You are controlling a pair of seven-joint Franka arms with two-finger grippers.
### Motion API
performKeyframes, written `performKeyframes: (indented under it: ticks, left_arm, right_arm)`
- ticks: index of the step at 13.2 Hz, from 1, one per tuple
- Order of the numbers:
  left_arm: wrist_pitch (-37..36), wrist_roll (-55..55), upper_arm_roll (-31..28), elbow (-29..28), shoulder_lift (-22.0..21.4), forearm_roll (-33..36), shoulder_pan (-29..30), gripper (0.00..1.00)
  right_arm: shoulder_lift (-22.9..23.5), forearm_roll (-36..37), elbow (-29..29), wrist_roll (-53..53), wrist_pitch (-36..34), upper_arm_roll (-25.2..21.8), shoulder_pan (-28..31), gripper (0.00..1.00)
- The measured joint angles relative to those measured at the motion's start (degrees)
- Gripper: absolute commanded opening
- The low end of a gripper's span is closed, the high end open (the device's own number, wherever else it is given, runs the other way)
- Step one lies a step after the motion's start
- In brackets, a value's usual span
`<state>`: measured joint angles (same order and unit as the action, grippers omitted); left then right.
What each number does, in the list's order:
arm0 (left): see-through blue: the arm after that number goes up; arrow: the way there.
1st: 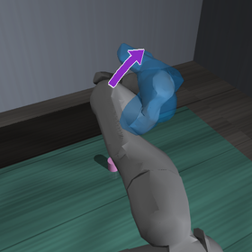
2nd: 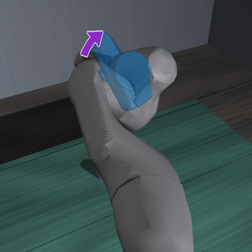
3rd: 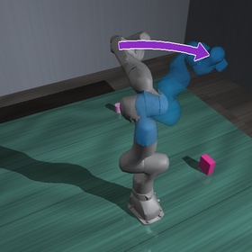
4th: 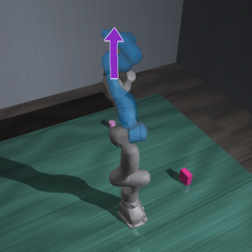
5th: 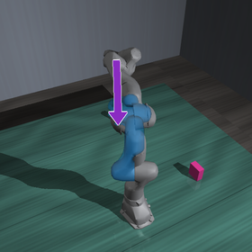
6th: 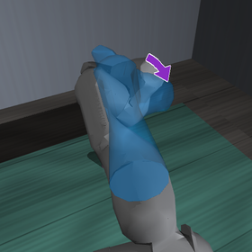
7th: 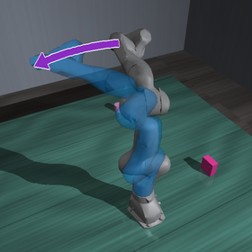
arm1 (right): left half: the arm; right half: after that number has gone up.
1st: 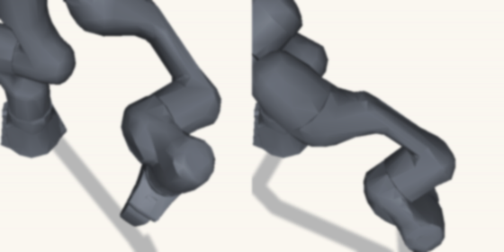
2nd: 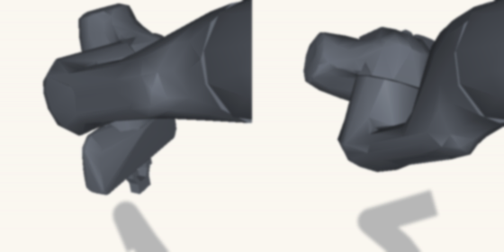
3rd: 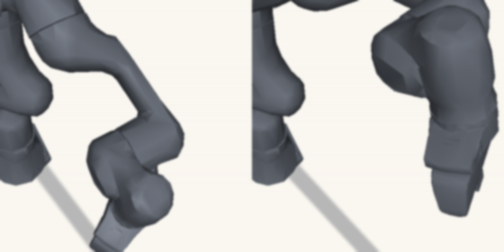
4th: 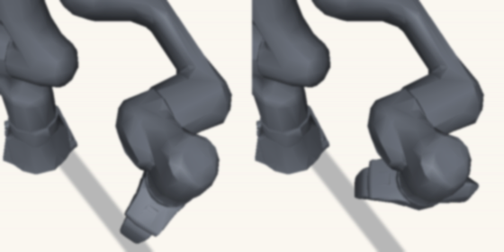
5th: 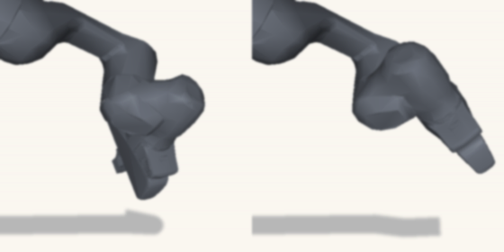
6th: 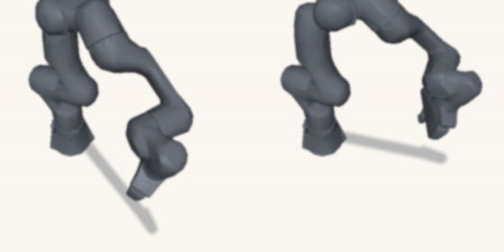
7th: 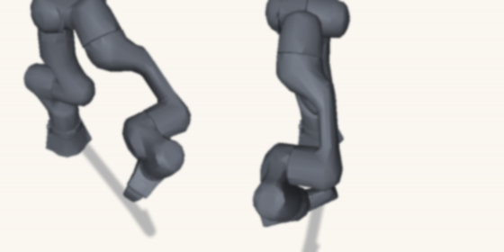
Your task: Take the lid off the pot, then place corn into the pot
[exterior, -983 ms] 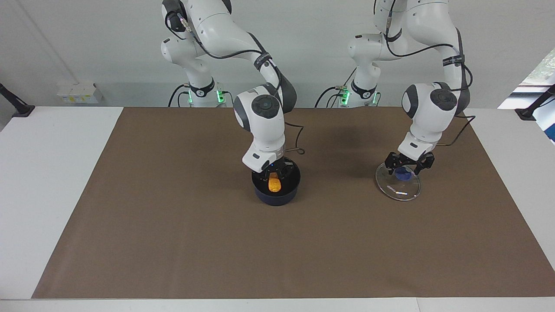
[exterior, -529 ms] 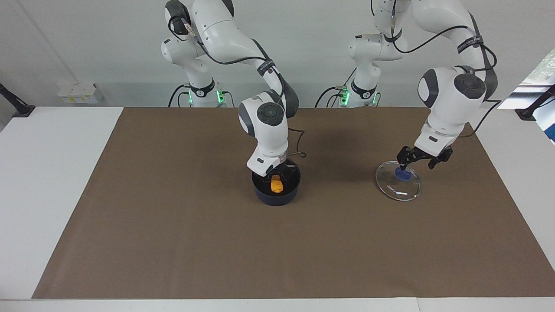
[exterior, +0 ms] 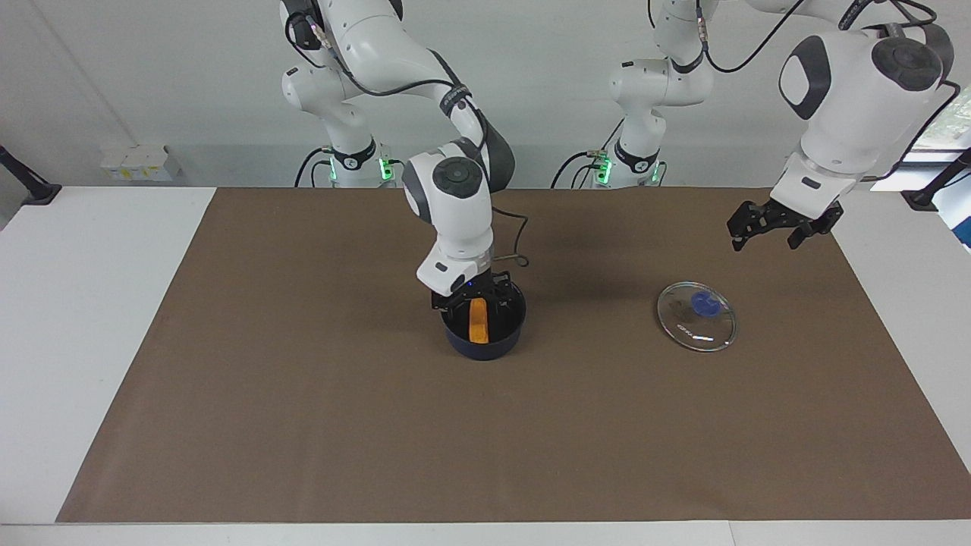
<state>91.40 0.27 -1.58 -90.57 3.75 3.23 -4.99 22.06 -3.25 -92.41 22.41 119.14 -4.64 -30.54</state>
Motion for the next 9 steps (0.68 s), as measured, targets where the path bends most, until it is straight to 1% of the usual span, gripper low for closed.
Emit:
performKeyframes:
  ticks: [3, 9]
  left_arm:
    - [-4.87, 0.68, -0.02, 3.46, -0.13, 0.0, 0.0, 1.0]
    - [-5.61, 3.39, -0.47, 4.64, -0.82, -0.16, 0.04, 1.0]
  right_arm:
    - [-6.12, 0.77, 0.09, -4.23, -6.76, -0.16, 5.41, 1.0]
    - [-14.72, 2.53, 0.07, -12.25, -15.3, -0.29, 15.67, 1.0]
